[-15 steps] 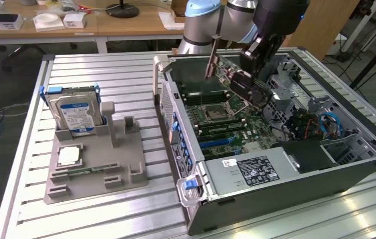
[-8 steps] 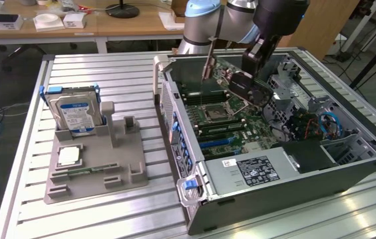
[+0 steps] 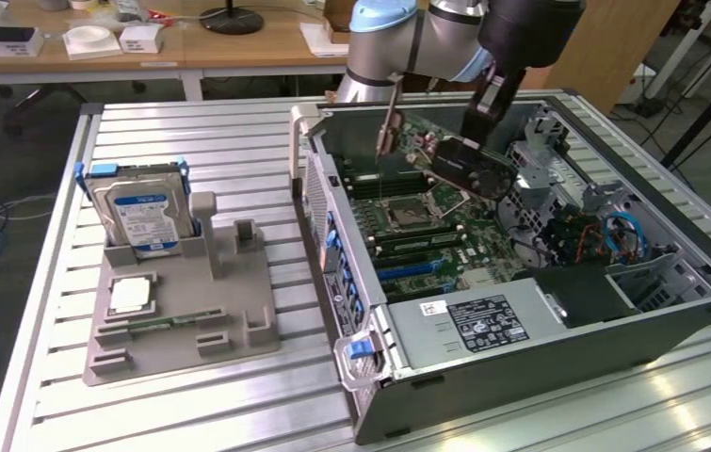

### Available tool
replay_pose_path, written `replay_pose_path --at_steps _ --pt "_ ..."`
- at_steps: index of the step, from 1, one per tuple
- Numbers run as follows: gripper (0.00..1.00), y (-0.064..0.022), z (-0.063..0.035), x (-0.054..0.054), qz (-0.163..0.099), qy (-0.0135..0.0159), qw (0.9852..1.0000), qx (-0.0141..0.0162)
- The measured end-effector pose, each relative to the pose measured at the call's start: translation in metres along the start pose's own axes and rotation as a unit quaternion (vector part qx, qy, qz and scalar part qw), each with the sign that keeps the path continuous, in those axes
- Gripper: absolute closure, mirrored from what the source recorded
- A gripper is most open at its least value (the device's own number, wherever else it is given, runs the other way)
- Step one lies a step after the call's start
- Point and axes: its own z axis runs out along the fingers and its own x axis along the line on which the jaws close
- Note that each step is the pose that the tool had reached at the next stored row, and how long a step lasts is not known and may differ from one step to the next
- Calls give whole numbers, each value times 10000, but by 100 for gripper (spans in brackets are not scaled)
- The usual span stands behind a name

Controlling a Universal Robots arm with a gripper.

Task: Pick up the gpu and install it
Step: 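Insert the gpu into the slot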

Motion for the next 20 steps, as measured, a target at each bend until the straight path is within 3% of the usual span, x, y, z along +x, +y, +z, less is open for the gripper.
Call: replay_pose_path --at_steps 5,10,14,20 --pt "74 0 3 0 -376 17 9993 -9" --pt "74 0 5 0 -771 34 9970 -18" --pt "74 -1 6 -1 -1080 48 9941 -25" --pt "74 -3 8 -2 -1535 66 9881 -37"
